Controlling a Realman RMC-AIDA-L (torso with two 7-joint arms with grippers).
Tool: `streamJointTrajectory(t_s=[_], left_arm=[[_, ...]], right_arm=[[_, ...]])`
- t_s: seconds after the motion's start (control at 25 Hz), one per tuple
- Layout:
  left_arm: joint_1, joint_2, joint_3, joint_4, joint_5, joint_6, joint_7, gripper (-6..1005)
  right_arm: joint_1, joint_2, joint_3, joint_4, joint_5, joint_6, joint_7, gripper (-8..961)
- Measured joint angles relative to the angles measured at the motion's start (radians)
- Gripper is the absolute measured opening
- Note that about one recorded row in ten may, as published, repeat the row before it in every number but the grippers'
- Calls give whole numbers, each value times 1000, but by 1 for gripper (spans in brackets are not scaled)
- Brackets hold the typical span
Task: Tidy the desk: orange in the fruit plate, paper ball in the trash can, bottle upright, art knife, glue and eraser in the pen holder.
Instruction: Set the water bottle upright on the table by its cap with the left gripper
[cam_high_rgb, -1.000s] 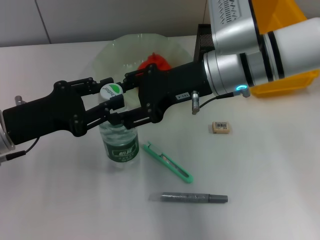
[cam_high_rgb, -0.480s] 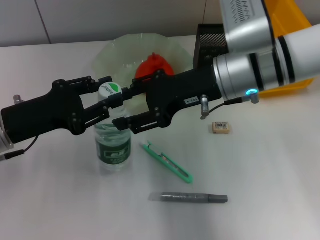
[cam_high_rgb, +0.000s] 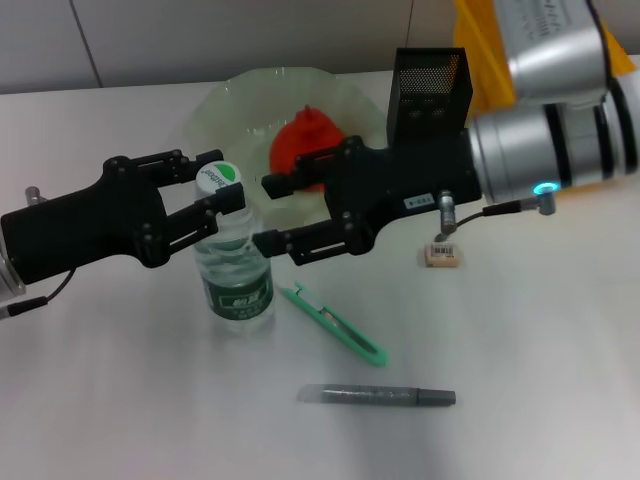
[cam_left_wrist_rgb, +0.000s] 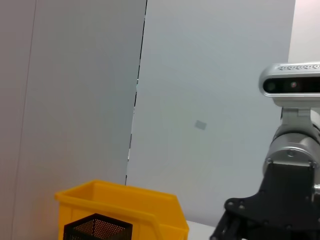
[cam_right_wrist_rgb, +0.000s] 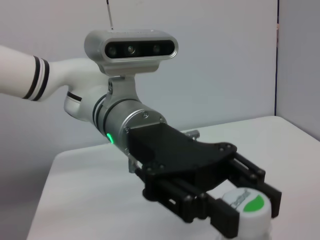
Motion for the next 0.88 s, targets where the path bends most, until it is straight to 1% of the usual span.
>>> streamJointTrajectory(t_s=[0.16, 0.28, 0.32, 0.36, 0.4, 0.48, 0.56, 0.72, 0.8, 0.88], left_arm=[[3, 0, 0, 15, 0, 0, -8, 496], [3, 0, 0, 15, 0, 0, -8, 499], [7, 1, 0, 34, 0, 7, -23, 501], [9, 1, 0, 47, 0, 8, -30, 502], [9, 1, 0, 47, 0, 8, -30, 503], [10, 1, -3, 55, 0, 9, -35, 506], [8, 2, -25, 62, 0, 3, -40, 508], [2, 4, -39, 71, 0, -17, -52, 513], [0, 4, -41, 92, 0, -53, -78, 516], [0, 4, -41, 92, 0, -53, -78, 519]], right_arm=[[-53, -2, 19, -55, -6, -37, 30, 641], [-90, -6, 70, -75, -13, -92, 53, 639], [-103, -7, 94, -79, -17, -116, 61, 638], [-128, -11, 145, -81, -22, -154, 70, 637], [-128, -11, 145, -81, -22, -154, 70, 636], [-154, -13, 191, -78, -23, -180, 67, 635], [-186, -16, 228, -76, -24, -199, 45, 633], [-238, -22, 265, -71, -39, -222, 8, 630], [-256, -23, 285, -61, -57, -224, 0, 628], [-270, -23, 301, -44, -73, -227, -7, 627]])
